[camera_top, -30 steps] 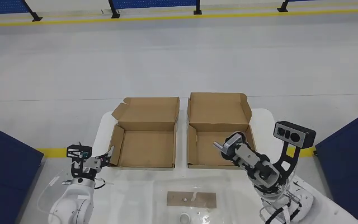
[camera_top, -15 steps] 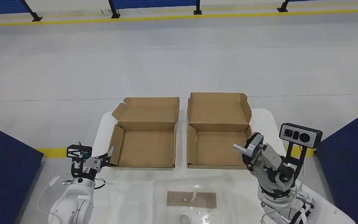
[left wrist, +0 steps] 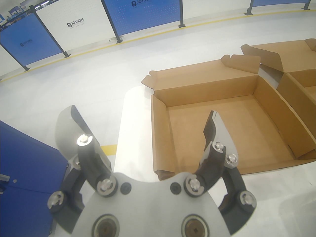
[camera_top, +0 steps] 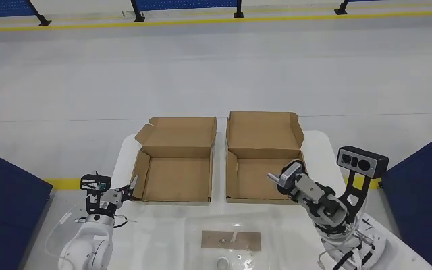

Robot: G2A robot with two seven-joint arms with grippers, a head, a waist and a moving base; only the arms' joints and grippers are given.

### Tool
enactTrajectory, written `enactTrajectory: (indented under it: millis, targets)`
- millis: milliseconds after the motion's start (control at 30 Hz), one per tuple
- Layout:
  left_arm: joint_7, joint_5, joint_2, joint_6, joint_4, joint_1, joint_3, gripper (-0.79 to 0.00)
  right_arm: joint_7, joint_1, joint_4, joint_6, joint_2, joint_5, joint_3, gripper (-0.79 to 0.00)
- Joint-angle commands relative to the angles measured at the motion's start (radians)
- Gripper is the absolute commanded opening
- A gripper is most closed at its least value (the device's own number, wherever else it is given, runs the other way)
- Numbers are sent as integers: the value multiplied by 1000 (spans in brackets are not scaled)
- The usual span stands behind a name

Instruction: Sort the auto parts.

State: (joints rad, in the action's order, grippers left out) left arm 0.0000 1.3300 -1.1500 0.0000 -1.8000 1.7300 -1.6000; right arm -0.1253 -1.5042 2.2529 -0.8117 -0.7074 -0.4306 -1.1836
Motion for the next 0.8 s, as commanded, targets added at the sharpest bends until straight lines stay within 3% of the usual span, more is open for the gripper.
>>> enactTrajectory:
  millis: [0, 467, 767]
  targets:
    - [0, 0, 0, 0, 0, 0, 0, 0, 1, -8, 3, 10, -4, 21, -8, -785]
    - [0, 0, 0, 0, 0, 0, 0, 0, -39, -32, -4, -66, -39, -42, -1, -785]
    - [0, 0, 0, 0, 0, 0, 0, 0, -39, -32, -4, -66, -39, -42, -1, -785]
